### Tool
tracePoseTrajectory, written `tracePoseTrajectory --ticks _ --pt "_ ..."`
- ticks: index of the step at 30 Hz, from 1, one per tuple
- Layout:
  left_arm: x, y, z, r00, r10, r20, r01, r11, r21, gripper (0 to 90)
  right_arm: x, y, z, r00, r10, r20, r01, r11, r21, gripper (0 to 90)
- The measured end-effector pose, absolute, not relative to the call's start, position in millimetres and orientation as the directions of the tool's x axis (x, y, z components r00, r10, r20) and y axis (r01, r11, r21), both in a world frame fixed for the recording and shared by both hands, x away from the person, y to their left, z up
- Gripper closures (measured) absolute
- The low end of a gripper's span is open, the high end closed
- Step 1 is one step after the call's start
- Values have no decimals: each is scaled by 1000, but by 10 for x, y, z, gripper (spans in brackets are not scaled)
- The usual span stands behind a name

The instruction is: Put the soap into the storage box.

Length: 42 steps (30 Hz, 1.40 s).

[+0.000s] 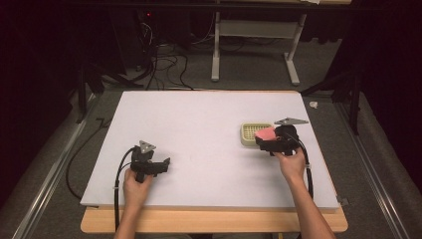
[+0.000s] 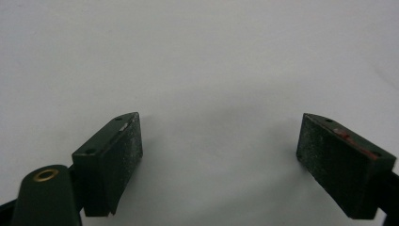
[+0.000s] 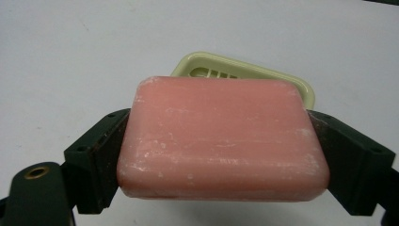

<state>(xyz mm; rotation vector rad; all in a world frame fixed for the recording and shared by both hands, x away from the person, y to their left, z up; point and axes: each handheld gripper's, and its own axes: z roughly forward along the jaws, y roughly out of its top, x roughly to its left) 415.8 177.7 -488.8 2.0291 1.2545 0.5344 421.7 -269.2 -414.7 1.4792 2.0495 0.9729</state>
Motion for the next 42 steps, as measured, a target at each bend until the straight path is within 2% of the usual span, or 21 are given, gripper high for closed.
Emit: tracePoseTrajectory --ticks 15,42 --pt "4158 1777 -4888 451 893 -8 612 -302 731 154 4444 -2563 -4264 -334 941 48 678 204 706 136" --pt "4157 1777 -4887 451 893 -8 612 -303 731 154 4714 -2478 -4422 -256 964 75 758 152 635 134"
